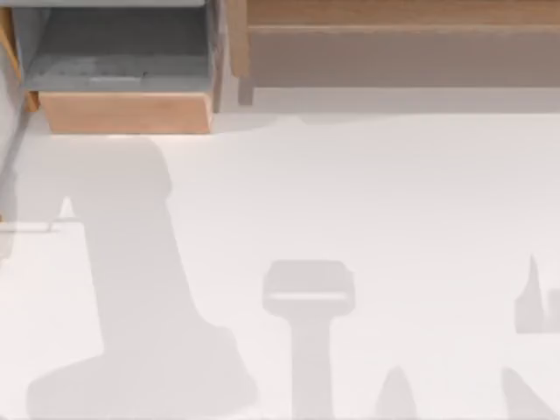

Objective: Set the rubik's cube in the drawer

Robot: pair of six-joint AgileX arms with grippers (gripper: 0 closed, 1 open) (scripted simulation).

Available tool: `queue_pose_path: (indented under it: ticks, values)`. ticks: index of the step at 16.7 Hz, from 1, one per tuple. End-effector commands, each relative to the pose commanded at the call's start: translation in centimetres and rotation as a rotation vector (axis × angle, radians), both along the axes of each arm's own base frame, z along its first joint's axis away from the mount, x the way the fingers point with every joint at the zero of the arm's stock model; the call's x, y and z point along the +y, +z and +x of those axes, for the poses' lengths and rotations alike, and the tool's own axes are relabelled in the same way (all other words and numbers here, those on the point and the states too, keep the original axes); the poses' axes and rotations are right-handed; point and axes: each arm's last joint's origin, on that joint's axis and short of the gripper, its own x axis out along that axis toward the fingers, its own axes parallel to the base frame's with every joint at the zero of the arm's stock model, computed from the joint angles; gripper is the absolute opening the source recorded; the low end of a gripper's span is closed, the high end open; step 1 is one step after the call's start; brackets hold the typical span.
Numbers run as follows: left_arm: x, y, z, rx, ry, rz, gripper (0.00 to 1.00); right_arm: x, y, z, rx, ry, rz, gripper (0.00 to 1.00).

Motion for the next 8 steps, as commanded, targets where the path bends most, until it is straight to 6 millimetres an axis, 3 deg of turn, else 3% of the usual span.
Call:
queue_pose_path:
  ticks: [3,8]
  values:
    - [0.0,0.0,0.0,0.0,0.0,0.0,0.98,0.0,0.0,0.0,0.0,0.0,0.0,1.0]
    - [0.0,0.0,0.0,0.0,0.0,0.0,1.0,0.0,0.0,0.0,0.0,0.0,0.0,1.0]
